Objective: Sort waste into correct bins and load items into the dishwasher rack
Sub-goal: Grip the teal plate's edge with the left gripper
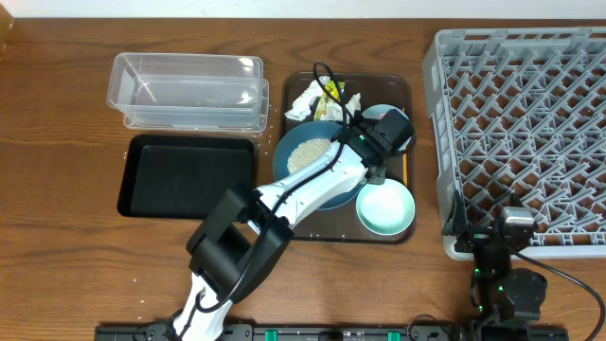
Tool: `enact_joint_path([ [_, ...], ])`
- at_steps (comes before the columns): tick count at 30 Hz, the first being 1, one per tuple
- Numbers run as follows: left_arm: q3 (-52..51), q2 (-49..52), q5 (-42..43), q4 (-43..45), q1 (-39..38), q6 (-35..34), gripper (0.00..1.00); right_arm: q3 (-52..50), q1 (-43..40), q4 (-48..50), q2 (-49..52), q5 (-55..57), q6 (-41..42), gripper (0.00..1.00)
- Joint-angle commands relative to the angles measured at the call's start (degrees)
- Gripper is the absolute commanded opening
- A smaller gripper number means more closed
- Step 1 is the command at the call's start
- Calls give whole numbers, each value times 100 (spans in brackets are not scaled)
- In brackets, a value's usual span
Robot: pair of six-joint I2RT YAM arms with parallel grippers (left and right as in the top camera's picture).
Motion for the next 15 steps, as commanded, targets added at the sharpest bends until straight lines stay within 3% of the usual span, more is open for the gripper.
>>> enact_joint_path([
  [1, -179, 55, -109, -35, -20, -140, 49, -7, -31, -22, -26, -15, -70, 99],
  [15, -192, -94, -109, -44, -17, -184, 26, -7, -31, -22, -26, -15, -70, 99],
])
